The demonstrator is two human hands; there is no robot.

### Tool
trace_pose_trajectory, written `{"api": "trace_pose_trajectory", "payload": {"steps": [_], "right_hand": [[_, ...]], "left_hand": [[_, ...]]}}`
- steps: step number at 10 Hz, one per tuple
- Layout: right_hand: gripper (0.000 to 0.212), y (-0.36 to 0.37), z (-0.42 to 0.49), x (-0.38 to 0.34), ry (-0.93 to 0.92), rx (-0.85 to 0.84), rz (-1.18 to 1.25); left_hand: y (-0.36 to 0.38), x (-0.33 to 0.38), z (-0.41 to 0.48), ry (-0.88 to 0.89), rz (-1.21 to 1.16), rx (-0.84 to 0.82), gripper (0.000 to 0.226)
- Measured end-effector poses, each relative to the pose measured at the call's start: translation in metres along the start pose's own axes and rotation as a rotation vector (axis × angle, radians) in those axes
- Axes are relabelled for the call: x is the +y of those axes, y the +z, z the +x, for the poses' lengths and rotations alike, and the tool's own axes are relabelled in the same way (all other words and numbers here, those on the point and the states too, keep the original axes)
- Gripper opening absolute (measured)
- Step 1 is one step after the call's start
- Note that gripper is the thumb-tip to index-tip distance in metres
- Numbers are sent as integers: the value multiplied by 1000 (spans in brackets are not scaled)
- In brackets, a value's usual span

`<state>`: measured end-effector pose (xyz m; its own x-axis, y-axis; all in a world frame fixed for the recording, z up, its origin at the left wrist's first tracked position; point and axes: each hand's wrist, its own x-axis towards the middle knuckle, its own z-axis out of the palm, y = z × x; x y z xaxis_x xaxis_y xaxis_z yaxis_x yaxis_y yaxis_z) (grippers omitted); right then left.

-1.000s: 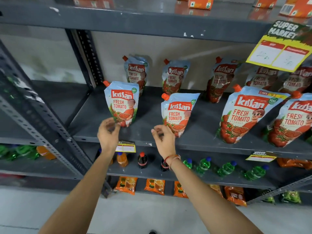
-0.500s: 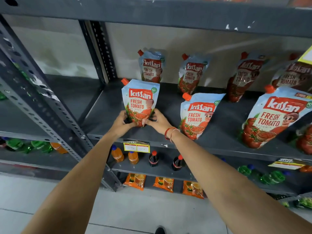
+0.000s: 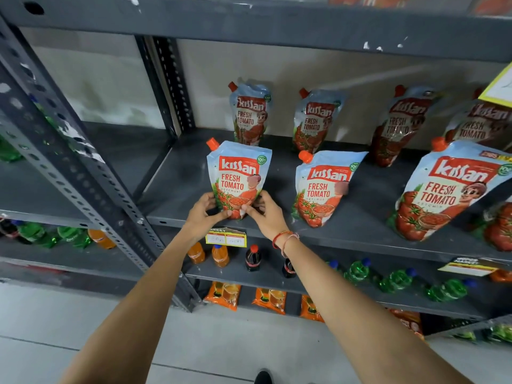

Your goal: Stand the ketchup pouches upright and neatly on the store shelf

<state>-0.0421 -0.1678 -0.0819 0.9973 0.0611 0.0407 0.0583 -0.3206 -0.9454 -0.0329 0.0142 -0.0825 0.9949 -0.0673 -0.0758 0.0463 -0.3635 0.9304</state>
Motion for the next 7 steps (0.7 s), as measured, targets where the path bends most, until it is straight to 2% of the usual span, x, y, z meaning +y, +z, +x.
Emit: {"api": "trace_pose_trajectory", "payload": {"steps": [5,6,7], "right_hand": [[50,-2,-5,-7,62,-33,-65],[53,-4,-8,-8,86,-4,-29],[47,-11,-13,-13,64,83,-92]], "left_hand": [[0,8,-6,-27,104,22,60],[0,8,-8,-26,118,42,60],[-2,18,-15,-44,147,101,60]]}}
